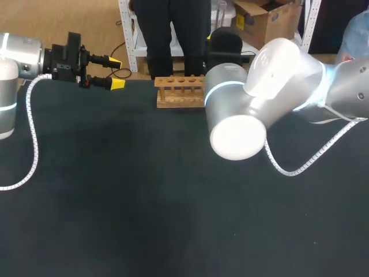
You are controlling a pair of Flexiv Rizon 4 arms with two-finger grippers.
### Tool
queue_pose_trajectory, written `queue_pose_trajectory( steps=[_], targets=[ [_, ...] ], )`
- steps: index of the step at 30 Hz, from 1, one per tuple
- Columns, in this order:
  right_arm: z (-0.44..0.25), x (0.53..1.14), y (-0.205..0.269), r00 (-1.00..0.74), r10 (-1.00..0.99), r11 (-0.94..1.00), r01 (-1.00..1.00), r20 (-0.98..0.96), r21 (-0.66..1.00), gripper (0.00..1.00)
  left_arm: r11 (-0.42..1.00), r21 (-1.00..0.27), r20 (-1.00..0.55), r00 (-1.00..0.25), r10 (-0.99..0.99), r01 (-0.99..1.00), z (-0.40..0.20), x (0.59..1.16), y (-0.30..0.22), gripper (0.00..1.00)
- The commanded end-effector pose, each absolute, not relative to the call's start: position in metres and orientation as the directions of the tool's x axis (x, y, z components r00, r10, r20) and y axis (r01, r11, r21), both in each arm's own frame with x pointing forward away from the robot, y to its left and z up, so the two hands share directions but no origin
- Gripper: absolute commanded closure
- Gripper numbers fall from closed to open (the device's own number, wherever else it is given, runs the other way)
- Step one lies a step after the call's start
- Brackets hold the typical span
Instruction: Grasp the test tube, adjust it, and insert it.
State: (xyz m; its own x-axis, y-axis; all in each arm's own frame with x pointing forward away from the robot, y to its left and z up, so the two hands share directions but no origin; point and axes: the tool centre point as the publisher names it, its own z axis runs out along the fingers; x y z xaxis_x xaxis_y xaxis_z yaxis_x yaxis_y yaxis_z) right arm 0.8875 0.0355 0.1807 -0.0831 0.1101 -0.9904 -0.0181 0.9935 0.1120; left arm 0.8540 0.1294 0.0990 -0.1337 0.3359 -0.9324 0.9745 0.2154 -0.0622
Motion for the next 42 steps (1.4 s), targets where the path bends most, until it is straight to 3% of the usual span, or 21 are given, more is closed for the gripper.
queue_pose_trajectory(
  steps=[1,42],
  targets=[
    [0.174,0.89,0.028,-0.061,0.114,0.992,-0.054,-0.992,0.117,1.0,0.216,-0.061,-0.933,-0.133,0.336,0.975,0.099,0.854,0.13,0.0],
    [0.15,0.902,0.026,-0.062,0.091,0.989,-0.107,-0.994,0.097,1.0,0.216,-0.061,-0.933,-0.133,0.336,0.975,0.099,0.854,0.13,0.0]
  ],
)
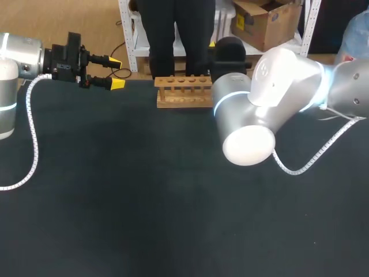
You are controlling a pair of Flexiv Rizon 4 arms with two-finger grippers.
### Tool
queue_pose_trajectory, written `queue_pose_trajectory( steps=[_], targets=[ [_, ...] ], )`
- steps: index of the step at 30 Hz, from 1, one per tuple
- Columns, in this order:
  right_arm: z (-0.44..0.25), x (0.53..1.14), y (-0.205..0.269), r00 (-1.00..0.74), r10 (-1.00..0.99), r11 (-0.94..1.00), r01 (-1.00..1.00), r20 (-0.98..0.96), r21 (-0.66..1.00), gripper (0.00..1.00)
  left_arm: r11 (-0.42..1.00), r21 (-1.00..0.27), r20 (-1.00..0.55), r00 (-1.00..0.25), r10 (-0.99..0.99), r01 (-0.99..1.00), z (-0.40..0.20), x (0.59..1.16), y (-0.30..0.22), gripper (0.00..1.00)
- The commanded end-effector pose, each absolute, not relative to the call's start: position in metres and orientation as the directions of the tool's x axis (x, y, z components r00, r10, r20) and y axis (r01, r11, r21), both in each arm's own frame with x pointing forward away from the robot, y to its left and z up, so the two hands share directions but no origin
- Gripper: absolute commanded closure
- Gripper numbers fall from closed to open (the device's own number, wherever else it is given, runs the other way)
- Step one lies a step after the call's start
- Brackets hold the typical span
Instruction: Grasp the test tube, adjust it, and insert it.
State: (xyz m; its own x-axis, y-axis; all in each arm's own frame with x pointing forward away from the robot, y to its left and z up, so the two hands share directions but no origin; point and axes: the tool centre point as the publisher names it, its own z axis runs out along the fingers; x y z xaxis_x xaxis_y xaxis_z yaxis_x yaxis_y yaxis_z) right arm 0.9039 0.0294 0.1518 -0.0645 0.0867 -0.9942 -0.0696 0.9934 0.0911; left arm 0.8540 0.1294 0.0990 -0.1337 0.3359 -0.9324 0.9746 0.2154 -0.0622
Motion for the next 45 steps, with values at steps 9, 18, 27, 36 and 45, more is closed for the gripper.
queue_pose_trajectory(
  steps=[9,18,27,36,45],
  targets=[
    [0.145,0.904,0.025,-0.062,0.106,0.987,-0.115,-0.992,0.113,1.0,0.216,-0.061,-0.933,-0.133,0.336,0.975,0.099,0.854,0.13,0.0],
    [0.136,0.906,0.028,-0.07,0.118,0.984,-0.128,-0.991,0.126,1.0,0.216,-0.061,-0.933,-0.133,0.336,0.975,0.099,0.854,0.13,0.0],
    [0.121,0.905,0.03,-0.097,0.128,0.982,-0.13,-0.987,0.14,1.0,0.216,-0.061,-0.933,-0.133,0.336,0.975,0.099,0.854,0.13,0.0],
    [0.108,0.905,0.03,-0.109,0.137,0.981,-0.125,-0.984,0.151,1.0,0.216,-0.061,-0.933,-0.133,0.336,0.975,0.099,0.854,0.13,0.0],
    [0.099,0.905,0.034,-0.117,0.136,0.98,-0.131,-0.984,0.151,1.0,0.216,-0.061,-0.933,-0.133,0.336,0.975,0.099,0.854,0.13,0.0]
  ],
)
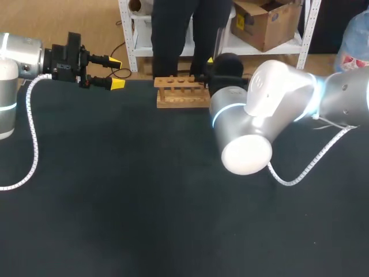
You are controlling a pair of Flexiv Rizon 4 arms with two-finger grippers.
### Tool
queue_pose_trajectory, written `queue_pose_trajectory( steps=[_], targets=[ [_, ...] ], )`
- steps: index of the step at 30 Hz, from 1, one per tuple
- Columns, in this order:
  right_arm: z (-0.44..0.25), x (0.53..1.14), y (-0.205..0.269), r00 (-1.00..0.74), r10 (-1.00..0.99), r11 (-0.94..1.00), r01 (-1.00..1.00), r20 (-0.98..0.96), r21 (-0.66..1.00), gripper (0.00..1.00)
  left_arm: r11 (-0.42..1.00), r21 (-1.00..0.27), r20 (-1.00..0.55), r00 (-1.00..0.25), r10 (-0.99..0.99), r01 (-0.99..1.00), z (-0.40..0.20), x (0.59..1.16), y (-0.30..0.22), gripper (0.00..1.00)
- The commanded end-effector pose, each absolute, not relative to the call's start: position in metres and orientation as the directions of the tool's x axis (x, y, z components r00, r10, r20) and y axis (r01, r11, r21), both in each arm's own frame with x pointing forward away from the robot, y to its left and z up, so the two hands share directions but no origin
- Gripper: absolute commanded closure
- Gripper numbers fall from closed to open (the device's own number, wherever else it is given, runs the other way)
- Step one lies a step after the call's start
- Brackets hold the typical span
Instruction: Grasp the test tube, adjust it, and insert it.
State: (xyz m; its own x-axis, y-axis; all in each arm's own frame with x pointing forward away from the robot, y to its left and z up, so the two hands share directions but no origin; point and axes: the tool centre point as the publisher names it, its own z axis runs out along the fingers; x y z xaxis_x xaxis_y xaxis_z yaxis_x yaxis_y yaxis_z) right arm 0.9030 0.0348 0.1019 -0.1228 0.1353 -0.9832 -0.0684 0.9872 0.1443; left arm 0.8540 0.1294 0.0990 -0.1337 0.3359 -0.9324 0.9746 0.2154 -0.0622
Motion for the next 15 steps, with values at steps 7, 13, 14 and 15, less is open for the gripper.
queue_pose_trajectory(
  steps=[7,13,14,15],
  targets=[
    [0.094,0.906,0.034,-0.102,0.122,0.981,-0.137,-0.987,0.135,1.0,0.216,-0.061,-0.933,-0.133,0.336,0.975,0.099,0.854,0.13,0.0],
    [0.089,0.905,0.033,-0.096,0.116,0.981,-0.142,-0.989,0.129,1.0,0.216,-0.061,-0.933,-0.133,0.336,0.975,0.099,0.854,0.13,0.0],
    [0.088,0.904,0.033,-0.097,0.116,0.981,-0.144,-0.989,0.129,1.0,0.216,-0.061,-0.933,-0.133,0.336,0.975,0.099,0.854,0.13,0.0],
    [0.087,0.904,0.033,-0.1,0.115,0.981,-0.145,-0.988,0.129,1.0,0.216,-0.061,-0.933,-0.133,0.336,0.975,0.099,0.854,0.13,0.0]
  ],
)
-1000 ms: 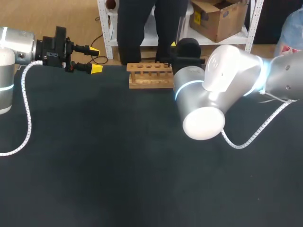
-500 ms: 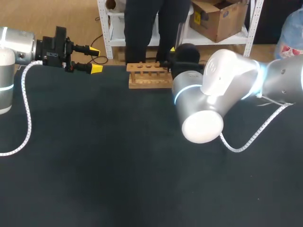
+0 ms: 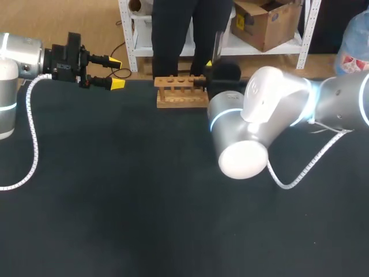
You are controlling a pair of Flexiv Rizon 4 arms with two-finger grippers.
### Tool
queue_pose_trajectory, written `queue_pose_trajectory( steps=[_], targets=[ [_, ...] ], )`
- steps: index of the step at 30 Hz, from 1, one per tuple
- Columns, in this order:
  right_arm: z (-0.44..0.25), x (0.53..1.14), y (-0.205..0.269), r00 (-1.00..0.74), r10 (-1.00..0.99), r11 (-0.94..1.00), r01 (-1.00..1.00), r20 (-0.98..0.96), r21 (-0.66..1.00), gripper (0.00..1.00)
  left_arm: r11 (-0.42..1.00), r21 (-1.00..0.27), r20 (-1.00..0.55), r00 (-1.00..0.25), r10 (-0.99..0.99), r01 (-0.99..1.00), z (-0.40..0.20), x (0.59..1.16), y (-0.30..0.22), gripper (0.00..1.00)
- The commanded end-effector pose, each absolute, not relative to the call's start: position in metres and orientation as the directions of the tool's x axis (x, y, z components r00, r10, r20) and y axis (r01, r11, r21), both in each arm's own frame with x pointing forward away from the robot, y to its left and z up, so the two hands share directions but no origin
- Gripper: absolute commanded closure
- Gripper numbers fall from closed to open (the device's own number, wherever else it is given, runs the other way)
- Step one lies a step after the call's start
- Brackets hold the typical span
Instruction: Grasp the test tube, adjust it, and insert it.
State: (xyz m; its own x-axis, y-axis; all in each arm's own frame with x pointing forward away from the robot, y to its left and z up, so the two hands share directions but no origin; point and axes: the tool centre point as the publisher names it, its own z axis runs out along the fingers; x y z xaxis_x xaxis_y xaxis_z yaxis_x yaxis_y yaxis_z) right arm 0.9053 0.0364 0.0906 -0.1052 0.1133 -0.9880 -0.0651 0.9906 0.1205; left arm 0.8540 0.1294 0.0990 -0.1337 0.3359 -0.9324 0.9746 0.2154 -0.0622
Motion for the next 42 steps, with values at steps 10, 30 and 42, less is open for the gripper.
queue_pose_trajectory(
  steps=[10,30,42],
  targets=[
    [0.081,0.903,0.035,-0.111,0.109,0.98,-0.155,-0.988,0.126,1.0,0.216,-0.061,-0.933,-0.133,0.336,0.975,0.099,0.854,0.13,0.0],
    [0.089,0.898,0.034,-0.114,0.098,0.979,-0.169,-0.989,0.116,0.0,0.216,-0.061,-0.933,-0.133,0.336,0.975,0.099,0.854,0.13,0.0],
    [0.108,0.87,0.008,-0.237,0.132,0.934,-0.296,-0.963,0.201,0.0,0.216,-0.061,-0.933,-0.133,0.336,0.975,0.099,0.854,0.13,0.0]
  ],
)
